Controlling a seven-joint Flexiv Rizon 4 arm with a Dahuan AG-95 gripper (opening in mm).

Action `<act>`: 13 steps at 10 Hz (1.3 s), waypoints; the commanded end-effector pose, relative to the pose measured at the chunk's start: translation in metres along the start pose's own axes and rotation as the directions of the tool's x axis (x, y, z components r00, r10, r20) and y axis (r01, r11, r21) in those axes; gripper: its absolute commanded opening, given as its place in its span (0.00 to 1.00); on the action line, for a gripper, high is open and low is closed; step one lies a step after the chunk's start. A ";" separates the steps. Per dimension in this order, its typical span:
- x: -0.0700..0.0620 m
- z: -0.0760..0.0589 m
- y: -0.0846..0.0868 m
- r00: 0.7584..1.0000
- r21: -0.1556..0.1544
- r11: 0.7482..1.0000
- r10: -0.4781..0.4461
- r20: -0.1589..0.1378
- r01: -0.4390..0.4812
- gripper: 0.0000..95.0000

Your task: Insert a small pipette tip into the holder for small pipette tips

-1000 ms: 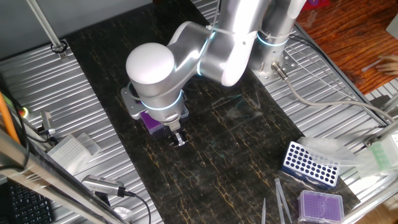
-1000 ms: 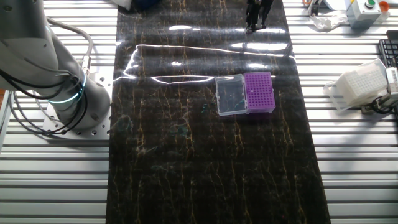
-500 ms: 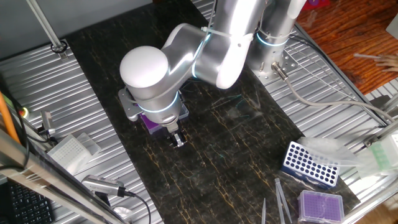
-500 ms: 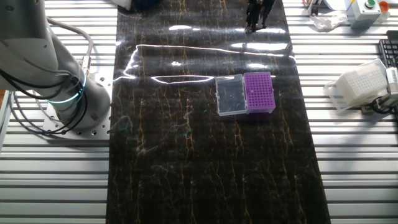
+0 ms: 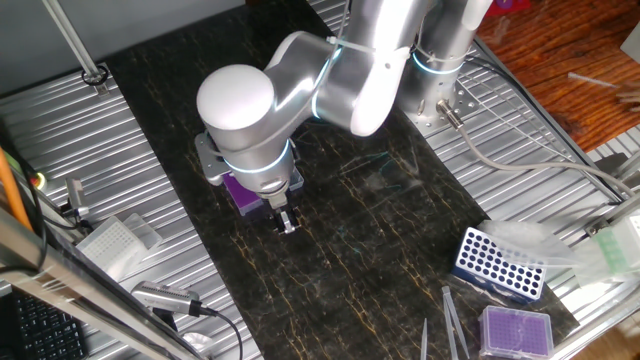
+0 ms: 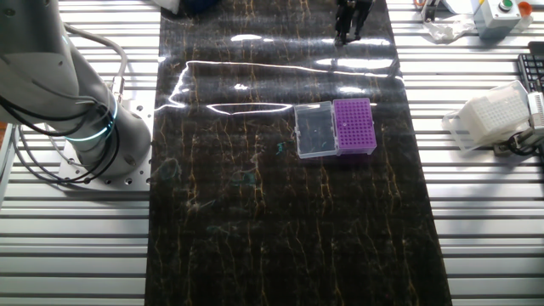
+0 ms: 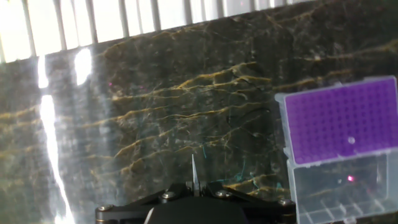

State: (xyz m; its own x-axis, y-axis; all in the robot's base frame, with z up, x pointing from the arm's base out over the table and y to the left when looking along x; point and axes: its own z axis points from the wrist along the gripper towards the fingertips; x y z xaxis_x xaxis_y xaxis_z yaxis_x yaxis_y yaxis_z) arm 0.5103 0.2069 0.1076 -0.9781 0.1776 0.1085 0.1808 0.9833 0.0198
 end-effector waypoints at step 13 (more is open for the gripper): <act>0.008 0.005 -0.017 0.999 -0.013 0.999 0.031 0.028 -0.030 0.00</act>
State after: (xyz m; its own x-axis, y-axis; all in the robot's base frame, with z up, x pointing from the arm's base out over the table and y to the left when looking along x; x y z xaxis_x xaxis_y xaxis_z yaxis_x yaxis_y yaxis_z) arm 0.5005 0.1913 0.1024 -0.9742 0.2091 0.0848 0.2120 0.9769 0.0265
